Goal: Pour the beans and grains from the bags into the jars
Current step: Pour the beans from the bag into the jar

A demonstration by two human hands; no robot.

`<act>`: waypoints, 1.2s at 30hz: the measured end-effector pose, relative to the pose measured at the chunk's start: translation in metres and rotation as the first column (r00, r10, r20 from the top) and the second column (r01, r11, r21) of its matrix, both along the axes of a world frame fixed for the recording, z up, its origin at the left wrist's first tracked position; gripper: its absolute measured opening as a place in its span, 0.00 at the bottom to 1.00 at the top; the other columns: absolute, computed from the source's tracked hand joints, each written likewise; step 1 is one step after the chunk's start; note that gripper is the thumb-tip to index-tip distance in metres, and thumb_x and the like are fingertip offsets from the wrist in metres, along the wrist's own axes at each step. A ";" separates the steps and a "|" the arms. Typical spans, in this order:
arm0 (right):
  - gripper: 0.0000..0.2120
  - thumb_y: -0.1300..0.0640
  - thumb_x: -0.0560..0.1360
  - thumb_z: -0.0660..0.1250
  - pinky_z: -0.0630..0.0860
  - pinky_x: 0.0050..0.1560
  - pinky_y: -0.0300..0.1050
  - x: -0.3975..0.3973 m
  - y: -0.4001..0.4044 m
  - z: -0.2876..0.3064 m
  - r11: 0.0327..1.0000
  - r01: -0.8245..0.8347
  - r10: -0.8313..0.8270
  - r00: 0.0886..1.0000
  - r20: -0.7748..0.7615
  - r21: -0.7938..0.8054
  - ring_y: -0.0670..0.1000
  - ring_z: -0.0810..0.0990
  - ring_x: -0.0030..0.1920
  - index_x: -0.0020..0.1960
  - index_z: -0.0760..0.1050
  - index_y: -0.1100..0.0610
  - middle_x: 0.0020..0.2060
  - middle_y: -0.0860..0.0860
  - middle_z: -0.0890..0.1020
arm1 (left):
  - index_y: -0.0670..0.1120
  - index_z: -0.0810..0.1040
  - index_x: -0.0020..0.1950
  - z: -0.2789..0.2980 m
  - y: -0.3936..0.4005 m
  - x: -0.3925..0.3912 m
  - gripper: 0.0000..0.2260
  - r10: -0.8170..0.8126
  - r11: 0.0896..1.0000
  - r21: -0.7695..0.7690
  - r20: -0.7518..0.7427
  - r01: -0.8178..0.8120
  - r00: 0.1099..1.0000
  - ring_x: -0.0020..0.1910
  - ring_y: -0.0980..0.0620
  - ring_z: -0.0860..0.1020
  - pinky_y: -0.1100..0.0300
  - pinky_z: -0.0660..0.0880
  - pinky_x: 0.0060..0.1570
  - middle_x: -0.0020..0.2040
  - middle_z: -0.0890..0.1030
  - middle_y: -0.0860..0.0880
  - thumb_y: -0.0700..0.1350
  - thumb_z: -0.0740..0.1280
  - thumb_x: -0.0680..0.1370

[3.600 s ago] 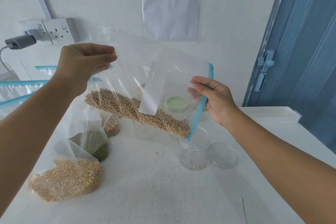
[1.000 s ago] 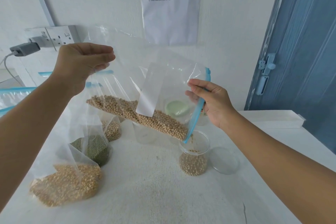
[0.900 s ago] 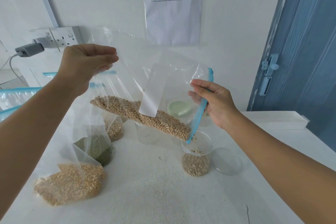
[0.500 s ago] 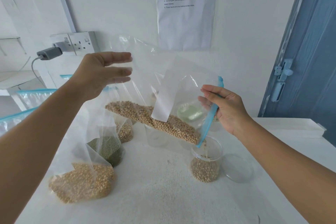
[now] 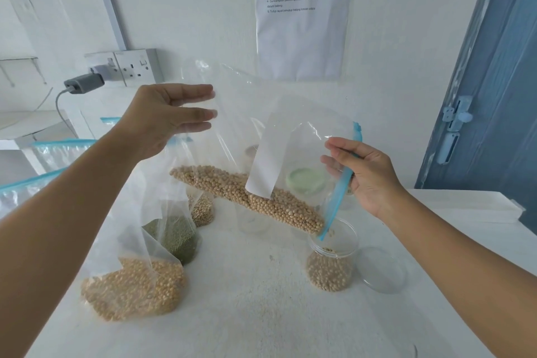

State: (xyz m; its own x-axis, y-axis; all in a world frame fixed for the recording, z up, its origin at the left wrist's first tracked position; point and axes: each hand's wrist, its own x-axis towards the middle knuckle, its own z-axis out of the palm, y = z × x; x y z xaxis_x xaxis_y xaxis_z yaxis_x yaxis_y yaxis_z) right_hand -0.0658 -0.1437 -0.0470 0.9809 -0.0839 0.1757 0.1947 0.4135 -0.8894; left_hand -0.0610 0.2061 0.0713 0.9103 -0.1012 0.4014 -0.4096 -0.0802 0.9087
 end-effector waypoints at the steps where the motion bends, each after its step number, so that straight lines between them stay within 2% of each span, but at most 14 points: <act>1: 0.10 0.67 0.76 0.72 0.83 0.58 0.50 0.000 0.001 0.000 1.000 -0.001 0.001 1.000 0.000 -0.002 0.59 0.87 0.54 0.56 0.85 0.60 0.55 0.55 0.87 | 0.40 0.83 0.62 0.000 0.000 0.000 0.23 0.005 1.000 -0.007 0.002 -0.005 1.000 0.56 0.42 0.86 0.51 0.84 0.54 0.61 0.86 0.47 0.33 0.77 0.67; 6: 0.10 0.66 0.75 0.73 0.82 0.60 0.52 -0.001 0.002 0.003 1.000 -0.004 0.004 1.000 0.008 -0.007 0.59 0.87 0.54 0.54 0.85 0.59 0.55 0.56 0.87 | 0.39 0.84 0.61 0.001 0.001 0.001 0.20 0.035 0.999 -0.036 0.018 -0.034 0.999 0.56 0.42 0.86 0.51 0.84 0.52 0.59 0.86 0.45 0.34 0.78 0.69; 11: 0.10 0.66 0.76 0.73 0.83 0.57 0.49 -0.004 0.000 0.000 1.000 -0.003 0.003 1.000 0.003 0.005 0.59 0.87 0.54 0.56 0.85 0.60 0.55 0.55 0.87 | 0.39 0.84 0.60 0.006 -0.003 0.002 0.20 0.054 0.998 -0.015 0.042 -0.054 0.998 0.54 0.42 0.87 0.52 0.84 0.50 0.58 0.87 0.45 0.35 0.78 0.68; 16: 0.11 0.63 0.71 0.75 0.82 0.60 0.51 -0.007 -0.001 -0.002 1.000 0.012 -0.011 1.000 -0.007 0.027 0.59 0.87 0.54 0.53 0.86 0.58 0.55 0.55 0.87 | 0.38 0.84 0.59 0.006 -0.007 0.003 0.18 0.065 0.998 -0.008 0.047 -0.065 0.997 0.54 0.42 0.87 0.52 0.85 0.50 0.57 0.87 0.44 0.34 0.78 0.69; 21: 0.09 0.66 0.75 0.73 0.83 0.59 0.50 -0.008 -0.001 -0.005 0.999 0.028 -0.027 1.000 -0.013 0.024 0.59 0.87 0.54 0.54 0.86 0.58 0.55 0.55 0.87 | 0.37 0.84 0.60 0.007 -0.010 0.005 0.19 0.067 0.998 0.000 0.055 -0.067 0.996 0.54 0.41 0.87 0.51 0.85 0.51 0.57 0.87 0.44 0.34 0.78 0.69; 36: 0.09 0.66 0.76 0.72 0.83 0.60 0.51 -0.007 0.001 -0.002 1.000 0.023 -0.023 1.000 0.003 -0.013 0.58 0.87 0.54 0.55 0.85 0.59 0.56 0.56 0.87 | 0.38 0.84 0.61 0.002 -0.005 0.006 0.19 0.080 0.997 -0.003 0.046 -0.080 0.996 0.54 0.42 0.87 0.51 0.84 0.53 0.57 0.87 0.44 0.34 0.78 0.70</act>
State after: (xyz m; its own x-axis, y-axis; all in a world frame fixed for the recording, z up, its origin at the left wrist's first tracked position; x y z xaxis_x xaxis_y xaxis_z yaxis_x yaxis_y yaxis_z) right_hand -0.0732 -0.1425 -0.0493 0.9782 -0.1038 0.1796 0.2063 0.3969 -0.8944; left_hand -0.0553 0.2012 0.0732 0.8962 -0.0282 0.4427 -0.4429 -0.1131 0.8894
